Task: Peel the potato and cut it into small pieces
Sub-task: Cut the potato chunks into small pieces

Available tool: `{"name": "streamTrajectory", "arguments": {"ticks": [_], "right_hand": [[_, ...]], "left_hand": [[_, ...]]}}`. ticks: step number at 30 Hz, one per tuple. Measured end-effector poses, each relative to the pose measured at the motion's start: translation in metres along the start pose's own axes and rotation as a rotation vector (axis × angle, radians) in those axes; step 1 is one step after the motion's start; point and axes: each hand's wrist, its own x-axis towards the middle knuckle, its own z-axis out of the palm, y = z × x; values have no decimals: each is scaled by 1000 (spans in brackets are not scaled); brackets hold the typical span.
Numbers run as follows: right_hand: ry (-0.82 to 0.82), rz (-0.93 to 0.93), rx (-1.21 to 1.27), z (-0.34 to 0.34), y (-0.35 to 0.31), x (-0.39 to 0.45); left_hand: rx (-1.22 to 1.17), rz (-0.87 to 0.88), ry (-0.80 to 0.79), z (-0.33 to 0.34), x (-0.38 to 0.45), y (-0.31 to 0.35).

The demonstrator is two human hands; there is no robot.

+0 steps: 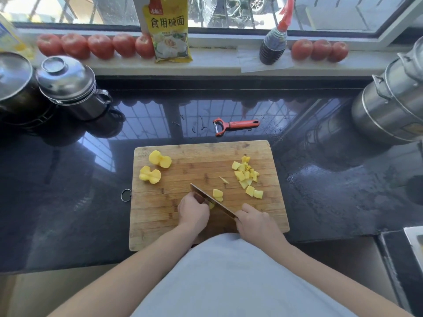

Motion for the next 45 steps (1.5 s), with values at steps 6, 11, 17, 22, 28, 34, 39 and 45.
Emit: {"name": "streamTrajectory", "arguments": {"ticks": [6,11,17,22,28,34,39,45], "right_hand": [[17,139,35,-11,-24,0],[49,244,209,-17,-31,0],[36,276,250,-21,-21,-3],[21,206,267,-30,-5,8],[85,98,371,-13,-12,8],[12,164,323,-7,-7,18],[115,260,230,-19,16,26],[217,128,335,-6,-12,4]], "left_hand": [[16,42,-11,-2,-1,-1],[32,140,-30,-2,6,-12],[55,336,-20,-3,5,-30],[60,463,91,8,2,-26],[5,631,233,22,6,-45],[0,713,349,31,16,-50],[-74,745,284,27,26,-58],[-98,757,296,28,29,-58]]}}
